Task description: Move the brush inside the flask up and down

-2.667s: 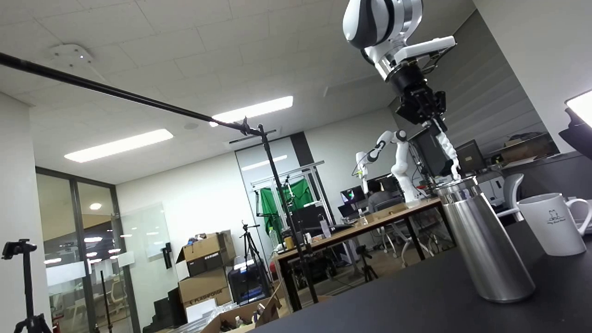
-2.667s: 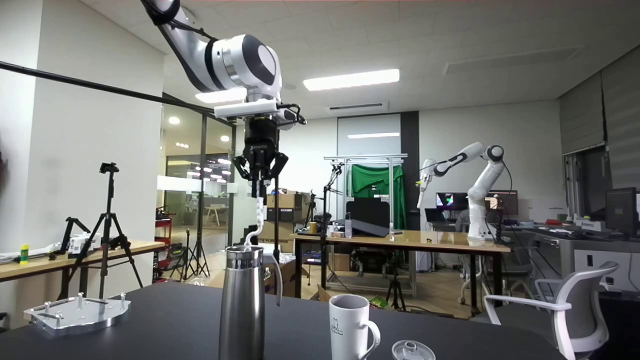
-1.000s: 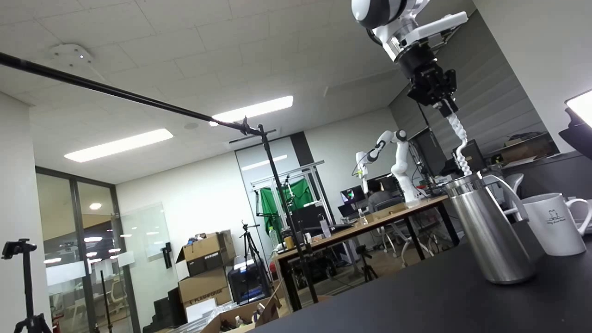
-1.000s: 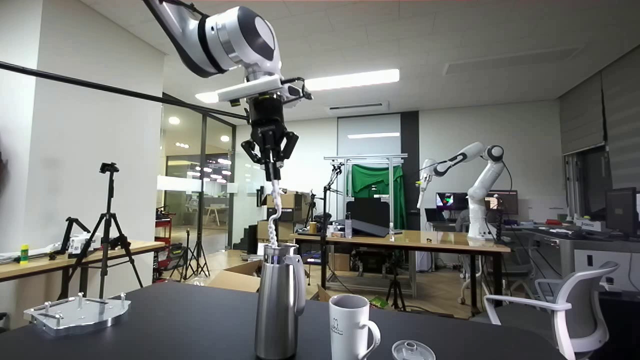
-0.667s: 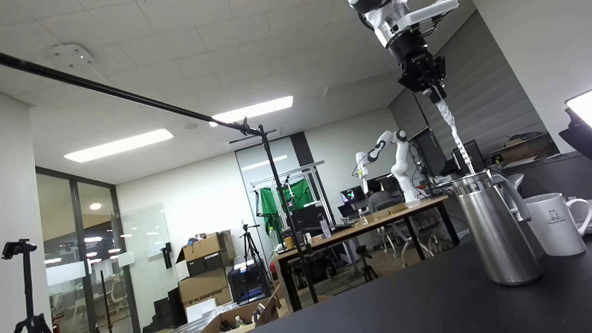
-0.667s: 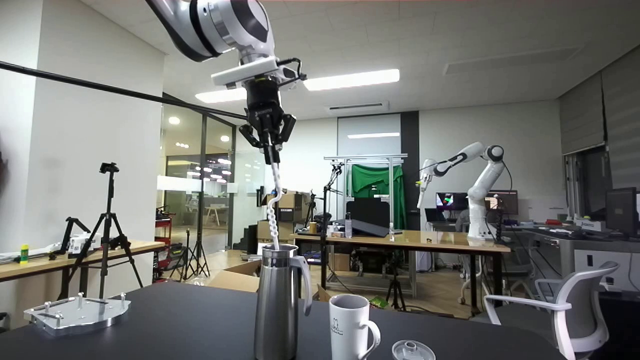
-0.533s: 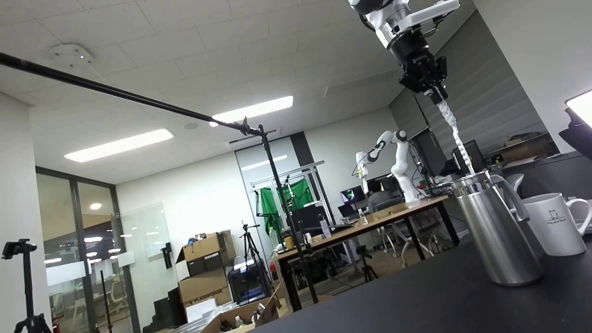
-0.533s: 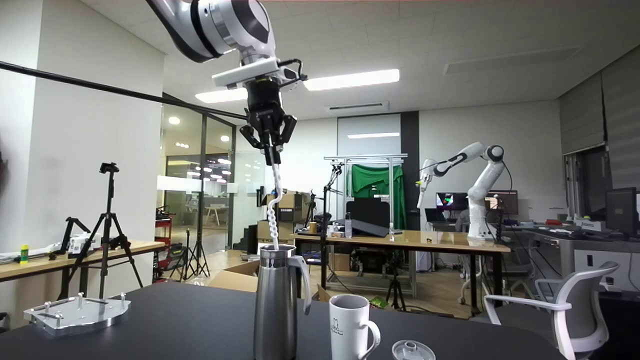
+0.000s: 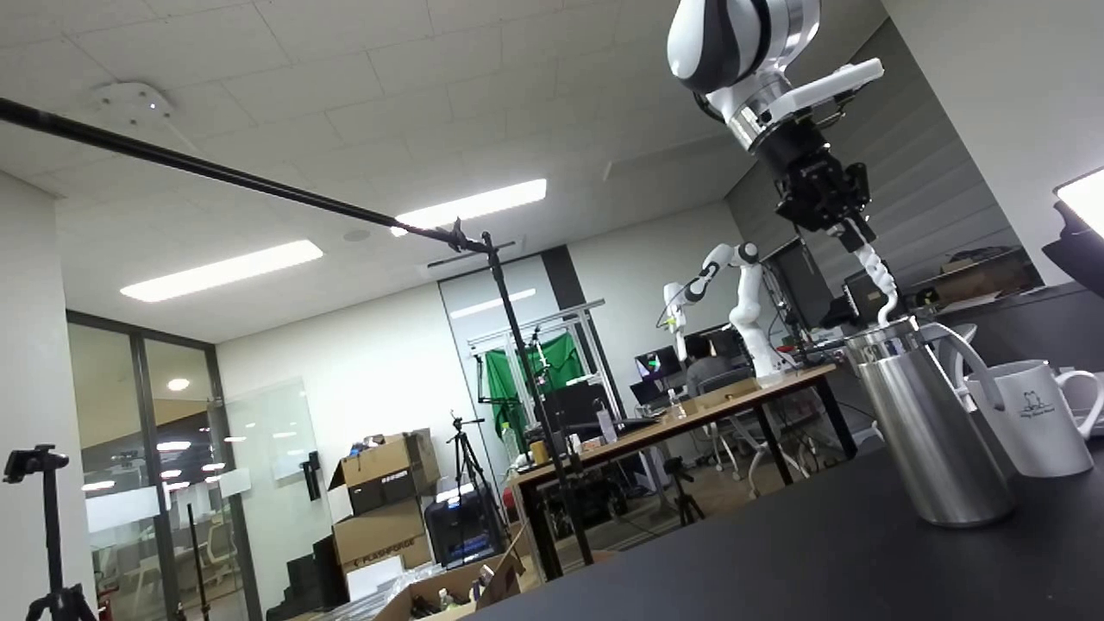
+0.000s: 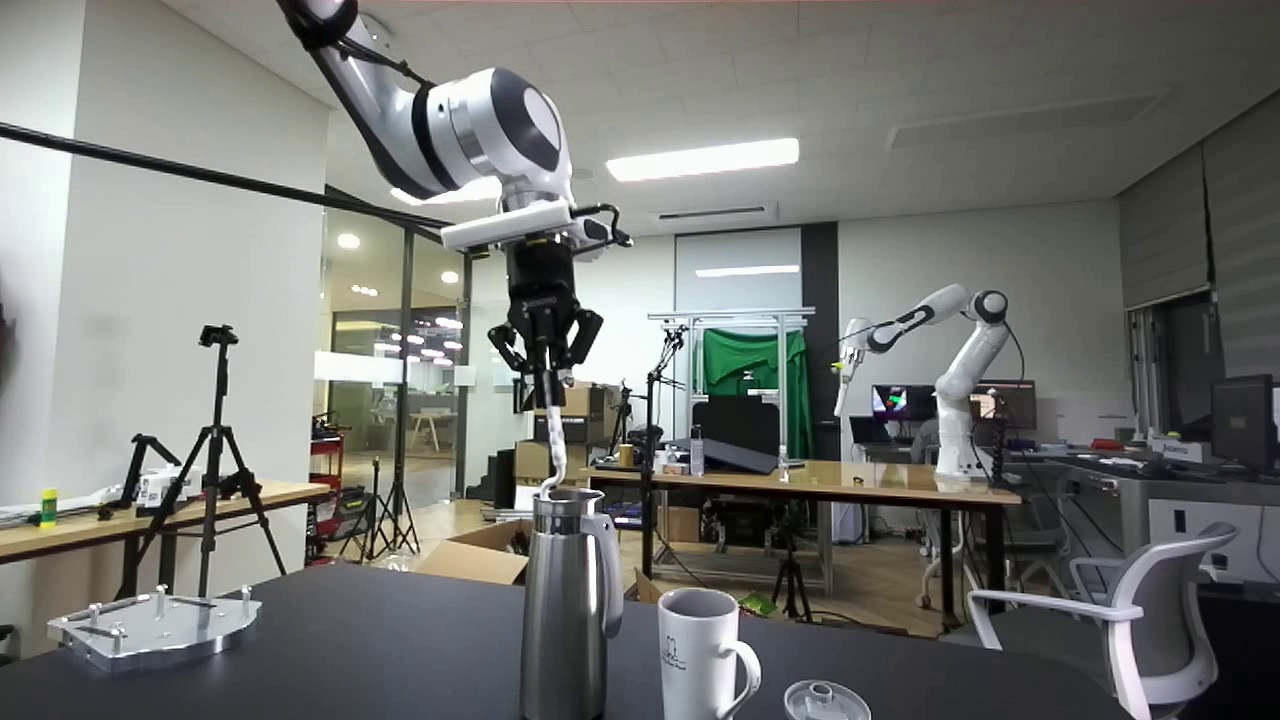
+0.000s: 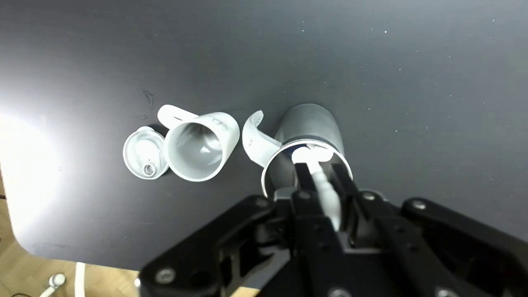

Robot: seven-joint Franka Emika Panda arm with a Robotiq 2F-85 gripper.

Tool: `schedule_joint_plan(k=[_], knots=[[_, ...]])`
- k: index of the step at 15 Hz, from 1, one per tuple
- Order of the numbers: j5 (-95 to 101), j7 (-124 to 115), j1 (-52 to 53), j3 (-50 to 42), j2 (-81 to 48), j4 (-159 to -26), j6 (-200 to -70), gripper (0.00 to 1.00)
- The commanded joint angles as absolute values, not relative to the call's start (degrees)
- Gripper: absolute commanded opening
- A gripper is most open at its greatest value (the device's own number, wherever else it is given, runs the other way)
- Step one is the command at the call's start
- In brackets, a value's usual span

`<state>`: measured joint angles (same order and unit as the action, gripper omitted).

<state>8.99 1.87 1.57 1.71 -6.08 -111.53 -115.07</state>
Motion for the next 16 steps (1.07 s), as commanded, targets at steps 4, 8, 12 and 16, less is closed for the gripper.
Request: schedule_joint_plan(k=[4, 8, 12, 16], knots=[[10.1, 0.4, 2.2, 1.8, -2.6, -108.9, -112.0, 0.04], [9.6, 0.5, 1.7, 1.5, -0.5, -106.4, -110.6, 0.04], [5.9, 1.4, 0.1, 0.2, -2.7, -105.9, -112.3, 0.04], [2.7, 1.3, -0.9, -0.6, -7.7, -106.3, -113.9, 0.04]])
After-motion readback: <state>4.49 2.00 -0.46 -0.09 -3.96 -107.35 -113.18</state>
